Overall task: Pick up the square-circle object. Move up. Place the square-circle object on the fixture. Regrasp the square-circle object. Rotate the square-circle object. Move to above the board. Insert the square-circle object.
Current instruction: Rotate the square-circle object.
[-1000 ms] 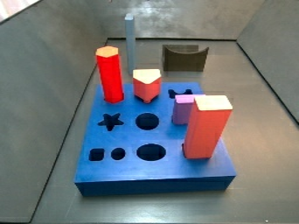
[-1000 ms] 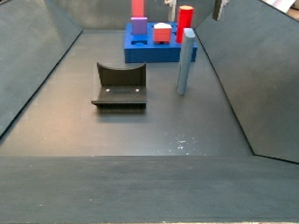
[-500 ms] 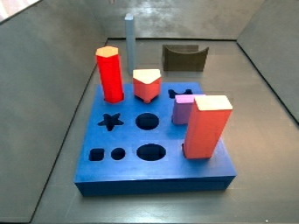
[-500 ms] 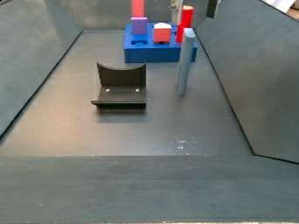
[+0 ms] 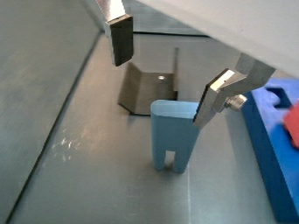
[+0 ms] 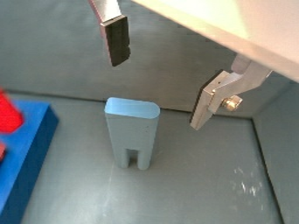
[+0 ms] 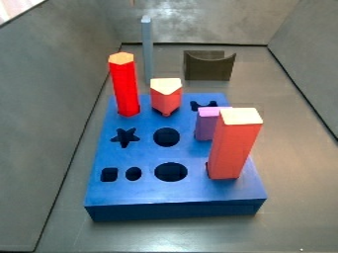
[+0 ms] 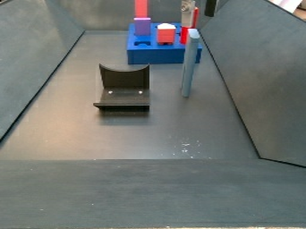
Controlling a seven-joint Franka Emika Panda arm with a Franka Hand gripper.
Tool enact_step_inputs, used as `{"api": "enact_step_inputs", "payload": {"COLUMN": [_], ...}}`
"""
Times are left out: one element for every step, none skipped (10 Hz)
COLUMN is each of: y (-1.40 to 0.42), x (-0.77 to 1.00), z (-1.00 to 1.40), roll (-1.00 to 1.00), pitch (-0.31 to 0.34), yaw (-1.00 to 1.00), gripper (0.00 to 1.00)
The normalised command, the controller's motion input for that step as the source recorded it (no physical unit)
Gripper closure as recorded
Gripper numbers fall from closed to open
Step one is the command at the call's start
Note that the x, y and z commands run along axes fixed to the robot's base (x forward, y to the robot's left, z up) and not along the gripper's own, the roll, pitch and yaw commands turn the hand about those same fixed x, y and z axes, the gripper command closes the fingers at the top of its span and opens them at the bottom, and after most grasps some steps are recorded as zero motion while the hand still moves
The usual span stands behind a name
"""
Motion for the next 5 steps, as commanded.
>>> {"api": "enact_step_inputs", "payload": {"y": [0.0,0.0,0.0,0.0,0.0], "x": [0.01,0.01,0.01,0.01,0.01], "z": [0.0,0.0,0.0,0.0,0.0], "roll": [-0.01,-0.01,-0.01,-0.01,-0.02], "pitch": [0.007,0.007,0.007,0.008,0.008], "yaw": [1.0,1.0,1.0,1.0,1.0], "gripper": [0.0,0.0,0.0,0.0,0.0]}}
